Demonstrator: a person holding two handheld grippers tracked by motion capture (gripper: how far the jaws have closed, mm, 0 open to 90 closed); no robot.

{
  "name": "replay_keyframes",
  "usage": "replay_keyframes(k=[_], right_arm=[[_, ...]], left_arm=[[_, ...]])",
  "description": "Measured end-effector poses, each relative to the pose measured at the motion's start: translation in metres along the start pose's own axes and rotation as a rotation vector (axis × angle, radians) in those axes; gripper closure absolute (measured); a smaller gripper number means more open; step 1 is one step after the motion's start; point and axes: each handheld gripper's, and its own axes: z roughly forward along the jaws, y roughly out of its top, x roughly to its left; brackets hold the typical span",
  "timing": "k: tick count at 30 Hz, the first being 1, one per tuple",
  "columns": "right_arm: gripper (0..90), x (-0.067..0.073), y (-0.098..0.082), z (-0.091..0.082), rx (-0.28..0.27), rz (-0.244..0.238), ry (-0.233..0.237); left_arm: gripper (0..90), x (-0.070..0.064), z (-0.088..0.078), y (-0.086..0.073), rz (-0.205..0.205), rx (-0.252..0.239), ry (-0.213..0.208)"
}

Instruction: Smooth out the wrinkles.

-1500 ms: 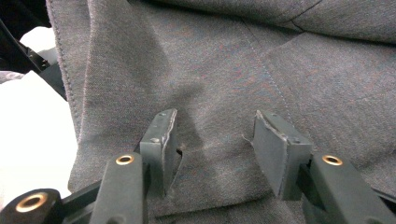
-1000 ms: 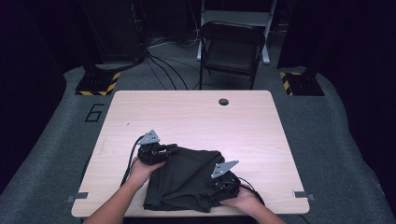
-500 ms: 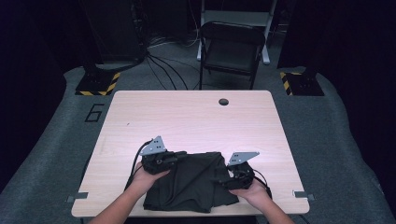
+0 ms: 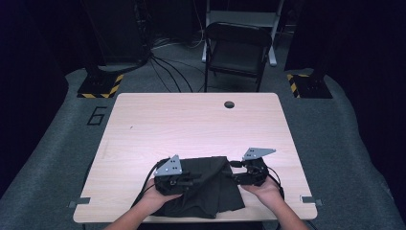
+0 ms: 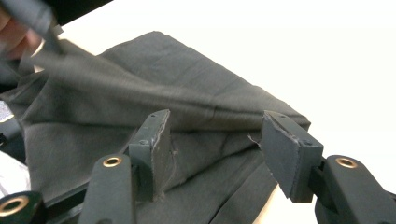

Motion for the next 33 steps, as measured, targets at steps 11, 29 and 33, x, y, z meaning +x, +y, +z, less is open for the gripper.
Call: replay_keyframes(k=[11,29,33], right_arm=[[40.6,0.010,0.042,0.030,0.007,-0.056,0.025],[41.3,0.037,0.006,0.054,0.190,-0.132,0.130],[41.6,0.041,-0.013,0.056,0.230,-0.160,0.129]], left_arm=[[46.7,-0.002,-0.024,-0.004,0.004,-0.041,0.036],[36.2,0.055,-0.038,-0.054,-0.148,0.059,0.252],[33.3,0.060,-0.038,-0.062,-0.156,0.093,0.291]])
